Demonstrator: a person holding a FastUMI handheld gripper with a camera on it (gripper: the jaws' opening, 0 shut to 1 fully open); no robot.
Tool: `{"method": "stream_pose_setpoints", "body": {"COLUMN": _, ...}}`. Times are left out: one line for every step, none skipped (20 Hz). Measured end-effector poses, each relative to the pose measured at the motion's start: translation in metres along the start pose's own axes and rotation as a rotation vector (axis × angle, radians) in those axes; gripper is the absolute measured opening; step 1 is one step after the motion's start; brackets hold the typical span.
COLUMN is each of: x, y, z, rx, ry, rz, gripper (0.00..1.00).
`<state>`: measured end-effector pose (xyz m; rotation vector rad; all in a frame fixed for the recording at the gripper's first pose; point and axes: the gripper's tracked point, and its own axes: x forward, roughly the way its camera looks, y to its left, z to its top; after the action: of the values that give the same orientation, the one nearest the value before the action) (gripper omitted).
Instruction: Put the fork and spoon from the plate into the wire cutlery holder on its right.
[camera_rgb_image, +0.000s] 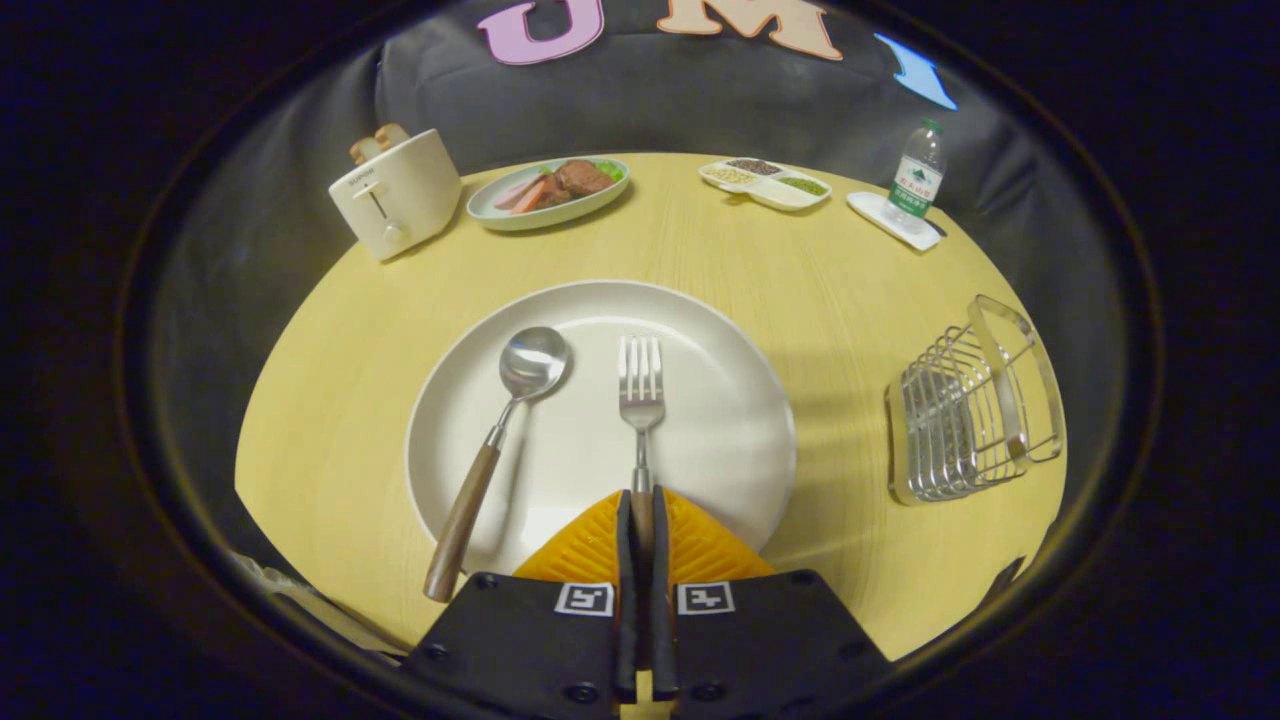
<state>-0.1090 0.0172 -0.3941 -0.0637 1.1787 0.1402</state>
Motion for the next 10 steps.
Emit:
{"method": "stream_pose_setpoints", "body": {"x": -0.003, "y": -0.001, "z": 0.001, "rx": -0.009, "ry": 0.001, "rz": 0.000, "gripper": 0.09}}
{"method": "stream_pose_setpoints", "body": {"x": -0.005, "y": -0.001, "z": 0.004, "rx": -0.010, "ry": -0.004, "rz": 0.002, "gripper": 0.09}}
{"method": "stream_pose_setpoints", "body": {"x": -0.009, "y": -0.001, "z": 0.007, "rx": -0.006, "ry": -0.005, "rz": 0.011, "gripper": 0.09}}
{"method": "stream_pose_setpoints", "body": {"x": -0.012, "y": -0.002, "z": 0.012, "rx": -0.006, "ry": -0.008, "rz": 0.012, "gripper": 0.09}}
{"method": "stream_pose_setpoints", "body": {"x": -0.015, "y": -0.004, "z": 0.016, "rx": -0.011, "ry": -0.013, "rz": 0.010, "gripper": 0.09}}
{"method": "stream_pose_setpoints", "body": {"x": -0.019, "y": -0.006, "z": 0.021, "rx": -0.016, "ry": -0.018, "rz": 0.011, "gripper": 0.09}}
{"method": "stream_pose_setpoints", "body": {"x": -0.023, "y": -0.006, "z": 0.026, "rx": -0.017, "ry": -0.026, "rz": 0.013, "gripper": 0.09}}
{"method": "stream_pose_setpoints", "body": {"x": -0.029, "y": -0.007, "z": 0.030, "rx": -0.020, "ry": -0.029, "rz": 0.018, "gripper": 0.09}}
{"method": "stream_pose_setpoints", "body": {"x": -0.033, "y": -0.009, "z": 0.034, "rx": -0.024, "ry": -0.033, "rz": 0.019, "gripper": 0.09}}
{"method": "stream_pose_setpoints", "body": {"x": -0.038, "y": -0.012, "z": 0.039, "rx": -0.028, "ry": -0.038, "rz": 0.017, "gripper": 0.09}}
